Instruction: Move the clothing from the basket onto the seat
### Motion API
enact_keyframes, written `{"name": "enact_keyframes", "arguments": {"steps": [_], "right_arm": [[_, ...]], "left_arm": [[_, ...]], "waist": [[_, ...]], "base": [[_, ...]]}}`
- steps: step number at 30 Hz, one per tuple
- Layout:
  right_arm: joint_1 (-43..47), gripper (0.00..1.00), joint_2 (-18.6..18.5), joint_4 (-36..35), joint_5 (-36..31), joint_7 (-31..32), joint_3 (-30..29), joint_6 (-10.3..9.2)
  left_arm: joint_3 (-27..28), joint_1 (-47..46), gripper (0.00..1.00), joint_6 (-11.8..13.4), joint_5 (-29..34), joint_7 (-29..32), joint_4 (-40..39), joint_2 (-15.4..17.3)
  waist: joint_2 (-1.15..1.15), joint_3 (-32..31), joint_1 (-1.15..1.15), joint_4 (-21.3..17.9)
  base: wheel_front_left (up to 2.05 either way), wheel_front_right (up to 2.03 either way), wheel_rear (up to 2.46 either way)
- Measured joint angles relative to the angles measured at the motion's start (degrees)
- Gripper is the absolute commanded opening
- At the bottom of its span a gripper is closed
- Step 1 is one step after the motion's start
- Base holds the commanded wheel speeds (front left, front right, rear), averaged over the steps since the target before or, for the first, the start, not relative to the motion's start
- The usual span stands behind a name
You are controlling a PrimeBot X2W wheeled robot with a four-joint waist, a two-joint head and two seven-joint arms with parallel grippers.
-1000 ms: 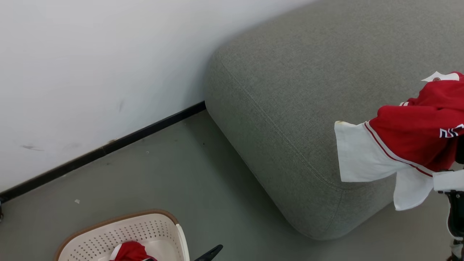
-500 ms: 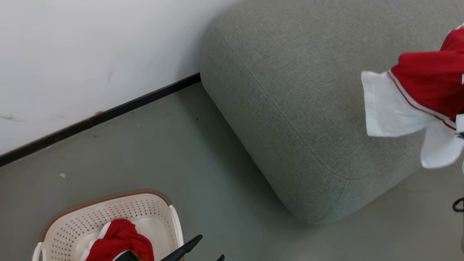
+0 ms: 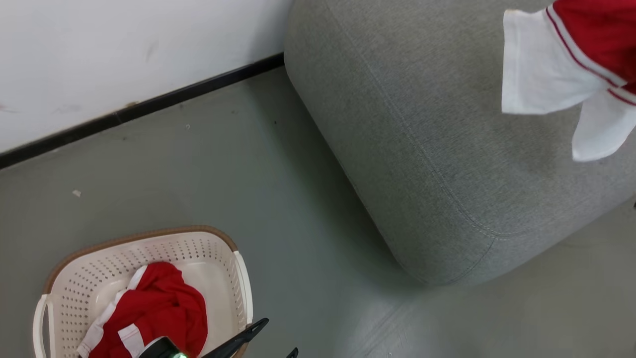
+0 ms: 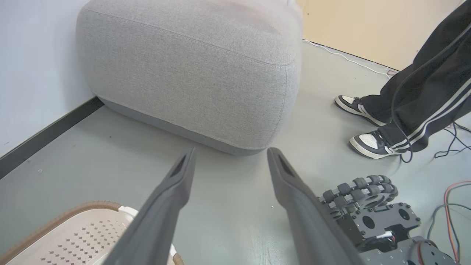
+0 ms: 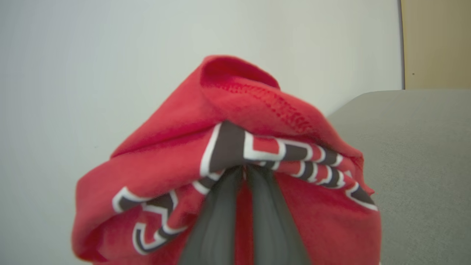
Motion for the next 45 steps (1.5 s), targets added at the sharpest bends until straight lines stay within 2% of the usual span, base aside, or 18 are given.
{"name": "enact_keyframes", "arguments": {"steps": [11, 24, 29, 35, 39, 45], "right_arm": [[-10.48, 0.00, -2.93, 7.44, -0.12, 0.23, -2.42, 0.00], [-17.92, 0.00, -5.04, 18.40, 1.56, -0.80, -16.67, 0.00], [-20.00, 0.00, -5.48, 22.64, 2.27, -1.03, -19.78, 0.00], [-20.53, 0.00, -5.83, 25.57, -0.02, -1.13, -20.89, 0.00], [-22.14, 0.00, -7.55, 27.88, -1.32, -1.63, -23.19, 0.00], [-22.29, 0.00, -9.50, 31.95, -7.99, -1.64, -23.21, 0.00]], "left_arm": [[4.85, 0.21, 1.00, 0.01, 1.20, 0.00, -3.66, 1.75], [6.28, 0.27, 1.00, 0.00, 2.75, 0.00, -7.03, 3.48], [6.81, 0.25, 1.00, 0.00, 3.11, 0.00, -7.93, 3.97], [5.80, 0.18, 1.00, 0.00, 2.90, 0.00, -8.72, 4.95], [5.12, -0.18, 1.00, 0.00, 2.92, 0.00, -9.42, 5.83], [4.65, -2.58, 1.00, 0.00, 2.91, 0.00, -10.14, 6.71]], "waist": [[0.00, 5.57, 0.00, 2.33], [0.00, 11.76, 0.00, 5.32], [0.00, 13.95, 0.00, 6.34], [0.00, 16.07, 0.00, 7.28], [0.00, 17.66, 0.00, 7.96], [0.00, 19.77, 0.00, 8.90]], "base": [[0.00, 0.00, 0.00], [0.00, 0.00, 0.00], [0.00, 0.00, 0.00], [0.00, 0.00, 0.00], [0.00, 0.00, 0.00], [0.00, 0.00, 0.00]]}}
